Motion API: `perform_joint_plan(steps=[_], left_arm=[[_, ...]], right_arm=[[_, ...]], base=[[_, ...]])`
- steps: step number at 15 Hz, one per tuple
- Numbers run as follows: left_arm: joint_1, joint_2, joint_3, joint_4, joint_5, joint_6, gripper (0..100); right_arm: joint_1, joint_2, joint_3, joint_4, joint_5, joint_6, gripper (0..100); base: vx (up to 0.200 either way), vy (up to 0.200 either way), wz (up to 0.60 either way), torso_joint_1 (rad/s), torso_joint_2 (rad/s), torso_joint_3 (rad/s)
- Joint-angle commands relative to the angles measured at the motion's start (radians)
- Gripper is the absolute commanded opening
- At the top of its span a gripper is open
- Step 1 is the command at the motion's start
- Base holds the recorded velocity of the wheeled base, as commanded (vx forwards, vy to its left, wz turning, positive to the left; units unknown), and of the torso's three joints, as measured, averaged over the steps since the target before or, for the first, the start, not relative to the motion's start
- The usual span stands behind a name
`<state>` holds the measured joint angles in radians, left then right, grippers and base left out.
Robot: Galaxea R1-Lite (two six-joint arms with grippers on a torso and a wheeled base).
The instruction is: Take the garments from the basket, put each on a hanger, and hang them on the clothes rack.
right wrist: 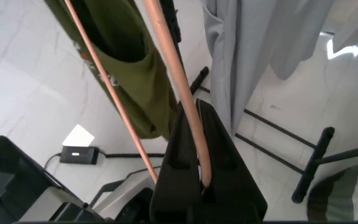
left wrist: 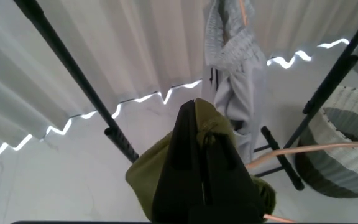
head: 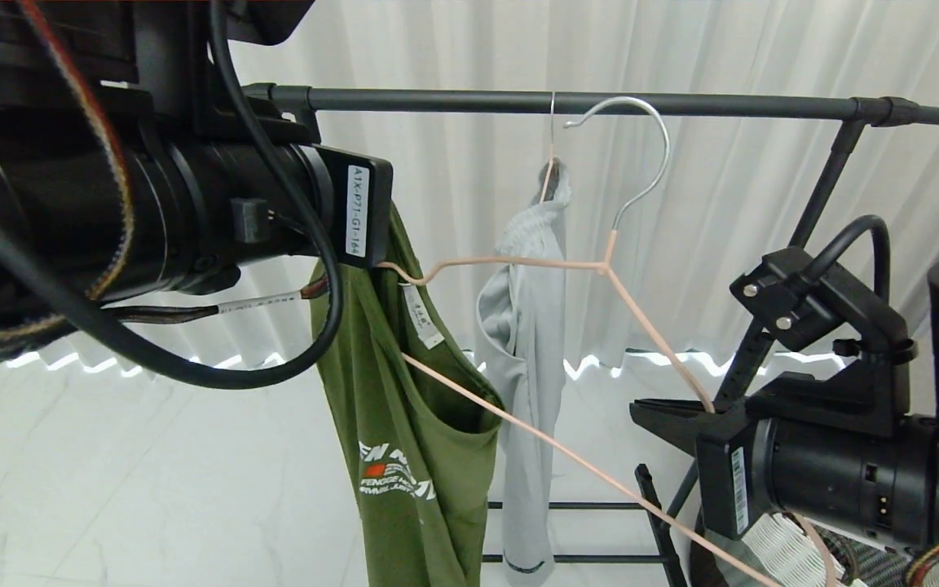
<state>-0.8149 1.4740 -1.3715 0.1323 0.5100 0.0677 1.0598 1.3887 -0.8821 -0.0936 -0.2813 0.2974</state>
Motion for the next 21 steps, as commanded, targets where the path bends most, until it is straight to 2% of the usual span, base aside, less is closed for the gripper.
perform_joint_plan(steps=[1,4,8,10,14,16,19,21], left_arm=[[-0.010,-0.014,0.003,0.001,0.001,0.000,0],[0.033,-0.024,-0.001,0.018,0.007,0.004,0],[0.039,-0.064,-0.003,0.105,0.012,0.008,0],[0.039,-0.069,-0.001,0.108,0.012,0.009,0],[-0.017,-0.066,-0.006,0.107,0.012,0.006,0],[-0.049,-0.057,-0.021,0.105,0.008,0.000,0],[-0.059,-0.054,-0.029,0.107,0.002,0.011,0],[-0.061,-0.063,-0.023,0.107,0.001,0.057,0]], right_arm=[[-0.007,0.027,-0.001,0.000,-0.006,-0.014,0],[-0.044,0.026,0.003,0.009,-0.076,-0.015,0],[-0.129,0.024,0.002,0.008,-0.116,-0.050,0],[-0.138,0.026,-0.001,0.002,-0.118,-0.055,0],[-0.129,0.038,-0.031,-0.003,-0.111,-0.055,0],[-0.093,0.046,-0.055,-0.003,-0.107,-0.054,0],[-0.030,0.035,-0.055,0.000,-0.027,-0.055,0],[-0.020,0.035,-0.055,0.006,-0.007,-0.083,0]], base=[[0.000,0.000,0.00,0.000,0.00,0.000],[0.000,0.000,0.00,0.000,0.00,0.000],[0.000,0.000,0.00,0.000,0.00,0.000],[0.000,0.000,0.00,0.000,0.00,0.000],[0.000,0.000,0.00,0.000,0.00,0.000],[0.000,0.000,0.00,0.000,0.00,0.000],[0.000,0.000,0.00,0.000,0.00,0.000],[0.000,0.000,0.00,0.000,0.00,0.000]])
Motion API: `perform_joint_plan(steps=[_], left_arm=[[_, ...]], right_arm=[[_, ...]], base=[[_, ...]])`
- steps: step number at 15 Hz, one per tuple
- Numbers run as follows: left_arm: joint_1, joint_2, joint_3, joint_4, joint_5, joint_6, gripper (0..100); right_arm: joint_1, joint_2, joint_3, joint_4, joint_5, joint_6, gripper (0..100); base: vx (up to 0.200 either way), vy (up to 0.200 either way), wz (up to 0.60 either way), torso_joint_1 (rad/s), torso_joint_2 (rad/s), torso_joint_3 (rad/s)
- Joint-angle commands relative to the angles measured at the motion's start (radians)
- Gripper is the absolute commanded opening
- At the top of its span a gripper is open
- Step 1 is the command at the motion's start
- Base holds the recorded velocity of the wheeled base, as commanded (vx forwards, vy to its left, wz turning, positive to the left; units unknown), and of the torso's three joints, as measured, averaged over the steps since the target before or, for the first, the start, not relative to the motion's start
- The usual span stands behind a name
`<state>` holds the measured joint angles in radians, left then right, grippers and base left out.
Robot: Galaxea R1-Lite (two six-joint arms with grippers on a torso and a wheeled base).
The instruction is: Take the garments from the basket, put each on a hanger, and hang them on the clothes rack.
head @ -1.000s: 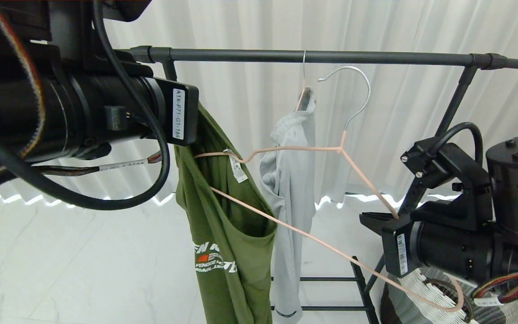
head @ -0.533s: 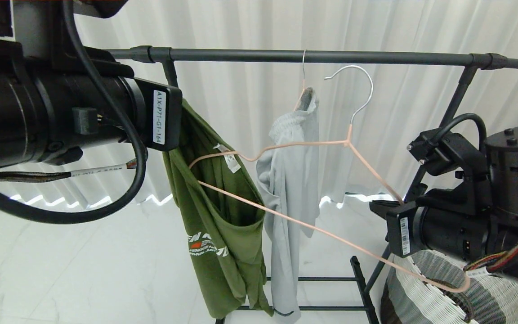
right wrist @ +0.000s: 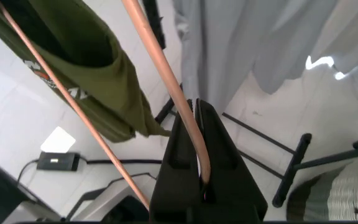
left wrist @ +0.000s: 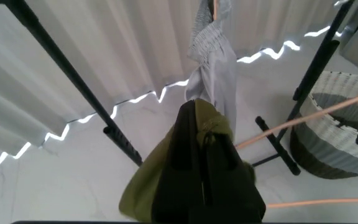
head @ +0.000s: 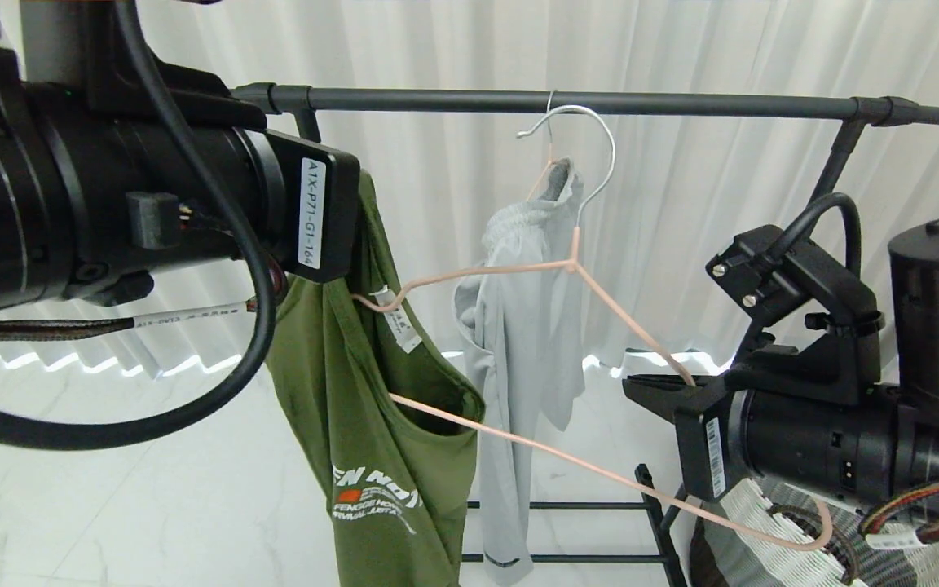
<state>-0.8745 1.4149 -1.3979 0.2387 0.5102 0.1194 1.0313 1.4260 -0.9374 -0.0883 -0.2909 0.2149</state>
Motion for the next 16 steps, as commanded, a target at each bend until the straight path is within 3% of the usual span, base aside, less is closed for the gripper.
perform_joint_plan(steps=[1,6,11,16], left_arm=[[-0.001,-0.005,-0.001,-0.001,0.001,0.020,0],[-0.043,-0.008,-0.027,-0.004,-0.009,-0.014,0],[-0.118,0.010,-0.029,-0.004,-0.007,-0.075,0],[-0.141,0.038,-0.073,-0.004,-0.009,-0.099,0]], right_arm=[[0.004,-0.002,0.009,-0.004,0.006,-0.025,0],[0.003,0.039,-0.009,-0.008,0.006,-0.025,0],[0.033,0.111,-0.139,-0.008,0.010,-0.020,0],[0.062,0.143,-0.153,-0.008,0.012,-0.019,0]], base=[[0.000,0.000,0.00,0.000,0.00,0.000],[0.000,0.000,0.00,0.000,0.00,0.000],[0.000,0.000,0.00,0.000,0.00,0.000],[0.000,0.000,0.00,0.000,0.00,0.000]])
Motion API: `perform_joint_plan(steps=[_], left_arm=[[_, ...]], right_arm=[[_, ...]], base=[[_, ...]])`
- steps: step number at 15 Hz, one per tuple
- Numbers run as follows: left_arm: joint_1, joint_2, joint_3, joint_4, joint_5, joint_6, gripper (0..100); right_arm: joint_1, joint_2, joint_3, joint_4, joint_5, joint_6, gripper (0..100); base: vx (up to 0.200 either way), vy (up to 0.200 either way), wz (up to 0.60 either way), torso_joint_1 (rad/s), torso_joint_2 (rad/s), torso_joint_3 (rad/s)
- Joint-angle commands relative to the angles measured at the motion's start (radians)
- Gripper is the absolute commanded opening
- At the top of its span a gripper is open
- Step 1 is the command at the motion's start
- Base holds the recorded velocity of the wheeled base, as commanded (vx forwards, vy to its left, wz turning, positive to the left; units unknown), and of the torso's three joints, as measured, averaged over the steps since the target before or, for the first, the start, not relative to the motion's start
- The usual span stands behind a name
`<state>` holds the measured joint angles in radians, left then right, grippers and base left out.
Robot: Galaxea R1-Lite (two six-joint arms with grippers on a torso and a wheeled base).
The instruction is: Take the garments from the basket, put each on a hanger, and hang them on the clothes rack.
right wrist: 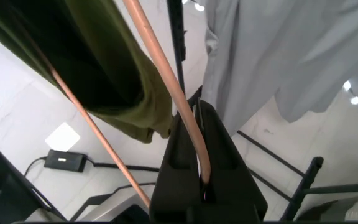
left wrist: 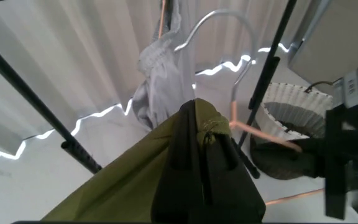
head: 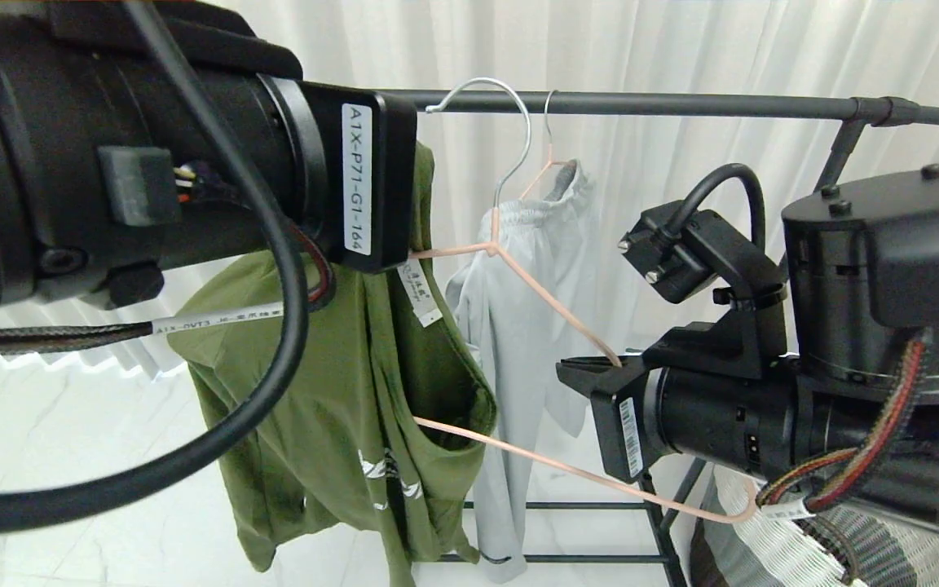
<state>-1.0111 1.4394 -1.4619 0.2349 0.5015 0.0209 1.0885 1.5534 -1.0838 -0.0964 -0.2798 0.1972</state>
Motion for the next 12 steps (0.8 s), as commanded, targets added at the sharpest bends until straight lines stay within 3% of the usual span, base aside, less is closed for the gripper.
perform_joint_plan(steps=[1,5,12], left_arm=[[-0.006,0.018,-0.015,0.000,0.000,-0.007,0],[-0.034,0.050,-0.058,0.000,0.002,-0.050,0],[-0.021,0.003,0.025,0.003,0.005,-0.033,0]], right_arm=[[0.014,0.030,-0.018,0.000,0.001,0.005,0],[0.034,0.070,-0.061,0.000,-0.001,0.021,0],[-0.015,0.013,-0.053,0.000,-0.013,0.045,0]], base=[[0.000,0.000,0.00,0.000,0.00,0.000],[0.000,0.000,0.00,0.000,0.00,0.000],[0.000,0.000,0.00,0.000,0.00,0.000]])
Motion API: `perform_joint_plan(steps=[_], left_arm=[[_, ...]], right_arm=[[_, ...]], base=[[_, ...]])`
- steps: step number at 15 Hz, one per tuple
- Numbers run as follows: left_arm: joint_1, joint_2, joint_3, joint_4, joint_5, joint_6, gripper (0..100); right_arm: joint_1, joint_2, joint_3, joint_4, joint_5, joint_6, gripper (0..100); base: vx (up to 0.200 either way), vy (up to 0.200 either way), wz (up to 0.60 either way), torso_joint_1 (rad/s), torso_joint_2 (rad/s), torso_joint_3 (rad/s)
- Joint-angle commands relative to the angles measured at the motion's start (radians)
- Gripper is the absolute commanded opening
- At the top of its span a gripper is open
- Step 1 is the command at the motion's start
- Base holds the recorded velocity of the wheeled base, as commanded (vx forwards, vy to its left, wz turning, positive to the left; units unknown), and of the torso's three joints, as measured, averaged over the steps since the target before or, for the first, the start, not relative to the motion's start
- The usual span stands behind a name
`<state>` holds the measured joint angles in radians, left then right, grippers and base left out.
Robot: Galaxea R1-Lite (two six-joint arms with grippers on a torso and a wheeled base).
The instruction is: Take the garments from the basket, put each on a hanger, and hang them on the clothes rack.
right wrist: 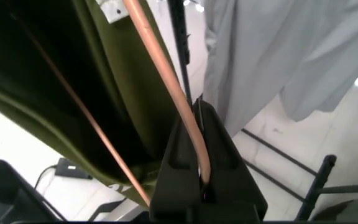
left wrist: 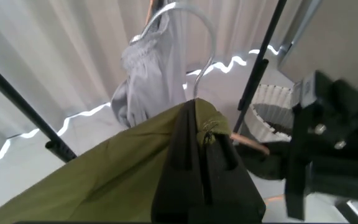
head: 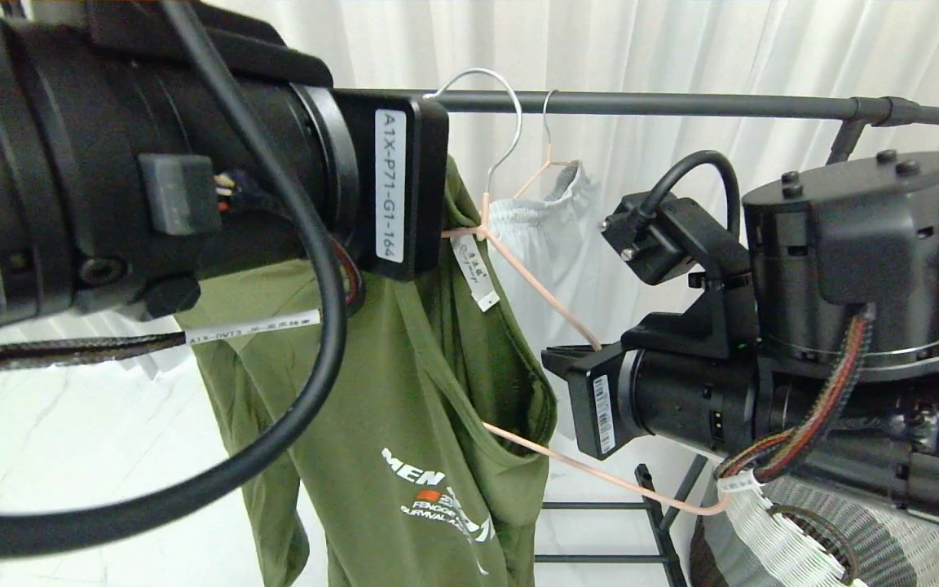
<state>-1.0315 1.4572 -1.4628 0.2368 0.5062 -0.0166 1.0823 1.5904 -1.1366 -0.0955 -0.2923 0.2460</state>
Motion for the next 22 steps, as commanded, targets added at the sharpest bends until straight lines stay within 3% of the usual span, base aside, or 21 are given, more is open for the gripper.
perform_joint_plan(steps=[1,4,7,15,16,22], left_arm=[[-0.010,-0.015,0.030,0.001,0.000,0.004,0],[-0.019,-0.006,0.032,-0.001,-0.003,0.003,0],[-0.019,-0.003,0.042,-0.004,-0.001,0.001,0],[-0.053,-0.005,0.062,-0.013,-0.001,0.001,0],[-0.056,-0.003,0.062,-0.013,-0.001,0.001,100],[-0.055,-0.060,0.114,-0.013,0.002,0.001,100]], right_arm=[[-0.010,-0.035,-0.002,-0.004,-0.001,-0.004,0],[-0.013,-0.043,0.003,-0.108,0.001,-0.028,0],[-0.028,-0.043,0.001,-0.145,0.001,-0.108,0],[-0.036,-0.047,0.001,-0.210,-0.010,-0.163,0],[-0.036,-0.047,0.003,-0.236,-0.010,-0.174,0],[-0.048,-0.049,0.011,-0.297,-0.014,-0.251,0]], base=[[0.000,0.000,0.00,0.000,0.00,0.000],[0.000,0.000,0.00,0.000,0.00,0.000],[0.000,0.000,0.00,0.000,0.00,0.000],[0.000,0.000,0.00,0.000,0.00,0.000],[0.000,0.000,0.00,0.000,0.00,0.000],[0.000,0.000,0.00,0.000,0.00,0.000]])
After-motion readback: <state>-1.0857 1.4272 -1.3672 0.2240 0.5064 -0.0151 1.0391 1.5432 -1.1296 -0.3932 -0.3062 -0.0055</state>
